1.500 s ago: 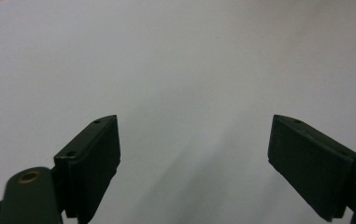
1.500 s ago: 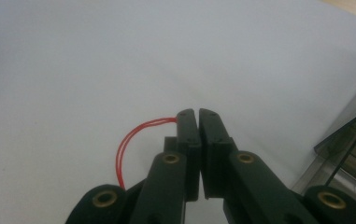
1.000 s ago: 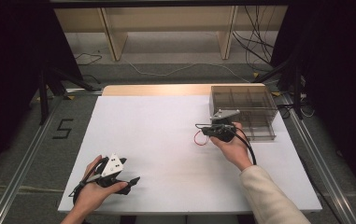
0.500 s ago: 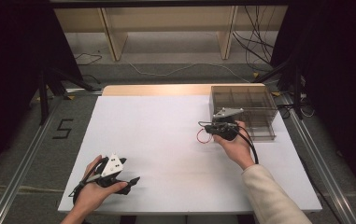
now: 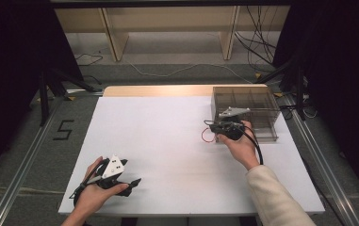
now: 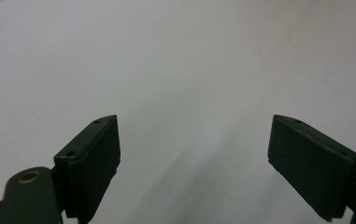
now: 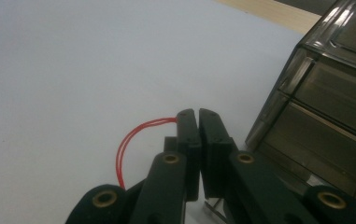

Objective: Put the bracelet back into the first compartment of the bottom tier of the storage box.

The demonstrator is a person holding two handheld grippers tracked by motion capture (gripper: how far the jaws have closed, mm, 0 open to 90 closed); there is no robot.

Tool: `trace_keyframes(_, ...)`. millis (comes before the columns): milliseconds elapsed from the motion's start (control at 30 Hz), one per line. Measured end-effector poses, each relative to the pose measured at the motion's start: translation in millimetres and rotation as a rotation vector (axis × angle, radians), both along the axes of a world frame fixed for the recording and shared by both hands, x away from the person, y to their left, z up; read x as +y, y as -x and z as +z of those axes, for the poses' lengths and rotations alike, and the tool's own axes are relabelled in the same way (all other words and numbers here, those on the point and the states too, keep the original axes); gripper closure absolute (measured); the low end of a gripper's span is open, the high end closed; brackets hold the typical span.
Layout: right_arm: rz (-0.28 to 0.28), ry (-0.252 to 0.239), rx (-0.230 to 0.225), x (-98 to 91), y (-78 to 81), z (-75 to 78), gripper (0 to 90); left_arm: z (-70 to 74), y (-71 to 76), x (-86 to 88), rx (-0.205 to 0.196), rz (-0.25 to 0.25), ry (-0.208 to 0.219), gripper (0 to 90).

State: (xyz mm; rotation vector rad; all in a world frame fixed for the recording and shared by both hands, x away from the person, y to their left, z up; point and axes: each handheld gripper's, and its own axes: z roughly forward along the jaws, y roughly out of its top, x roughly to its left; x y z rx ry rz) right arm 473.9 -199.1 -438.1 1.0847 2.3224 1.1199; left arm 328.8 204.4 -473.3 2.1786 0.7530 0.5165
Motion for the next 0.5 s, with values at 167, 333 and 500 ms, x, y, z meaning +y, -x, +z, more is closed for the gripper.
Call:
trace_keyframes(167, -0.011, -0.004, -0.004, -3.2, -0.9, 0.9, 88.2, 0.1, 0.0, -0.1, -0.001, 0.000, 0.000, 16.9)
trace_keyframes(333, -0.019, -0.008, -0.007, -6.5, -1.6, 2.3, 88.2, 0.2, 0.0, 0.0, -0.002, 0.000, 0.000, 16.9)
trace_keyframes(500, -0.031, -0.011, -0.014, -10.4, -2.5, 3.5, 88.2, 0.3, -0.1, 0.3, -0.001, -0.003, -0.005, 16.9)
